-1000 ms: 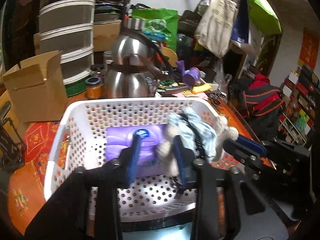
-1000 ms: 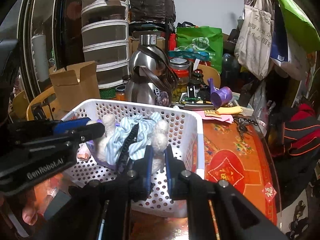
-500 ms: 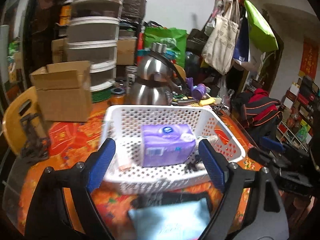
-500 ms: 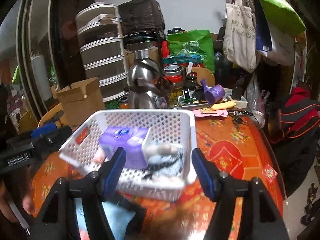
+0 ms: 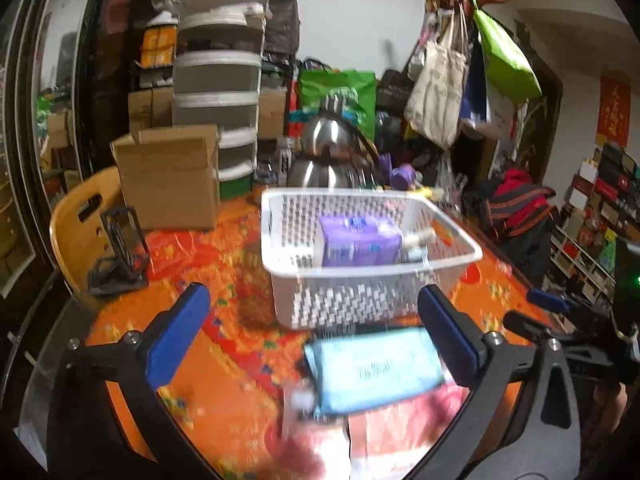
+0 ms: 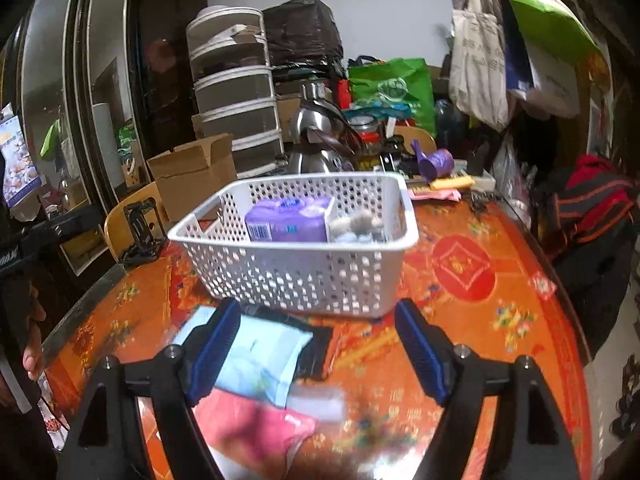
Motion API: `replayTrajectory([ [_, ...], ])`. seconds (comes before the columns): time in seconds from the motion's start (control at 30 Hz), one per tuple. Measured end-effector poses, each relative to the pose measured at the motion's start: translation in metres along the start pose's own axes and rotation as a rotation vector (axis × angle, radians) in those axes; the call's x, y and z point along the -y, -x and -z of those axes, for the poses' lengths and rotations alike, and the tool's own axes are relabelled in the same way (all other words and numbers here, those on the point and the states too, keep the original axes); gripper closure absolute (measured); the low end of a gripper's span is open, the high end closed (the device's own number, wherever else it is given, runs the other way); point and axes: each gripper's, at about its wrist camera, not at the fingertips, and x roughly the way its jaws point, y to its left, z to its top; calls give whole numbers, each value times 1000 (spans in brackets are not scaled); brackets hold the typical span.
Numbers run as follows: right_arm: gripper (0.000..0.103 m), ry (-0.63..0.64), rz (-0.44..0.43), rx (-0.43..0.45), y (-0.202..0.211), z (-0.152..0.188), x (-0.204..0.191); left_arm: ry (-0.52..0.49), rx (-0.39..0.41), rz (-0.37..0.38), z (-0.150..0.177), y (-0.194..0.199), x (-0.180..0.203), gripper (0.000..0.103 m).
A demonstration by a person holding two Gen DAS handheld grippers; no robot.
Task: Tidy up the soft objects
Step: 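Move both grippers back toward the light-blue wet-wipes pack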
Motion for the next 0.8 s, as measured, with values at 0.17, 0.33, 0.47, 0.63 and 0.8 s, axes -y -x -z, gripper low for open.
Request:
replayTrajectory([
  [0.17, 22, -15, -11, -60, -14, 27, -2, 1, -83, 35, 40, -8, -2, 0],
  [0.33, 22, -3, -39, -133, -42, 49, -13, 12, -197, 73, 67, -44, -2, 0],
  [0.47, 22, -10, -88, -167, -58, 57, -22, 16, -247, 52, 80, -62, 0, 0],
  [0.63, 26, 11, -122, -196, -72, 62, -33, 40, -286, 65, 93, -79, -1, 1],
  [0.8, 36, 20, -131, -205, -78, 63, -37, 42, -309, 101, 104, -95, -1, 13],
])
